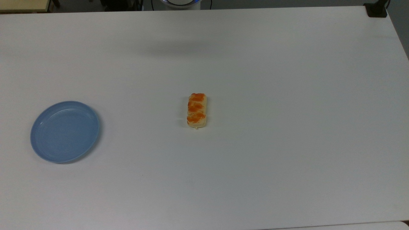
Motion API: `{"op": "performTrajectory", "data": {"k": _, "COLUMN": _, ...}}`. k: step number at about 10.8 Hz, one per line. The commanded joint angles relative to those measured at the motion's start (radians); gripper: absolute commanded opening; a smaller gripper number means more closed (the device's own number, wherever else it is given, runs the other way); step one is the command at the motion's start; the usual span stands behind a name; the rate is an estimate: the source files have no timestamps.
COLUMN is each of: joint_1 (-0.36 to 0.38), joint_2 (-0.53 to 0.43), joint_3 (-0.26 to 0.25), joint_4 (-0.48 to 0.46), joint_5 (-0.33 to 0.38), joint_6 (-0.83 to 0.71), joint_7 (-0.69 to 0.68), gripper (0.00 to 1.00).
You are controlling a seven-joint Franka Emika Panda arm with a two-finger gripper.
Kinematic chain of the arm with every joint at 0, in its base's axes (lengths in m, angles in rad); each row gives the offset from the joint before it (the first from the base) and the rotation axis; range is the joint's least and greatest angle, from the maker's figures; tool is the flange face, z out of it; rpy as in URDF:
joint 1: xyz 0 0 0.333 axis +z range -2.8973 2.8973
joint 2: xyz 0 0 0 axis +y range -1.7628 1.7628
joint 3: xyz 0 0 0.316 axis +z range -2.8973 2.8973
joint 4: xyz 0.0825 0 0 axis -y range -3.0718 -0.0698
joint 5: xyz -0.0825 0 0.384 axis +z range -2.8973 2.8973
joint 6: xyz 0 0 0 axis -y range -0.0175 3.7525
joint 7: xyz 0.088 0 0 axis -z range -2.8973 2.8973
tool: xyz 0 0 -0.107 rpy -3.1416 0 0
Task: Put the bread onto the plate
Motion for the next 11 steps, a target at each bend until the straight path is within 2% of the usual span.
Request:
{"op": "performTrajectory", "data": {"k": 1, "joint_1": -0.013, "joint_2": 0.005, "joint_3": 0.011, "joint_4": 0.010, "joint_5": 0.012, "joint_6": -0.005, "joint_7": -0.020, "gripper": 1.00}}
{"op": "performTrajectory", "data": {"k": 8, "joint_1": -0.012, "joint_2": 0.020, "joint_3": 0.011, "joint_4": 0.010, "joint_5": 0.001, "joint_6": 0.000, "joint_7": -0.034, "gripper": 1.00}}
{"op": "performTrajectory", "data": {"k": 11, "joint_1": -0.015, "joint_2": 0.058, "joint_3": 0.011, "joint_4": 0.010, "joint_5": -0.010, "joint_6": 0.002, "joint_7": -0.226, "gripper": 1.00}}
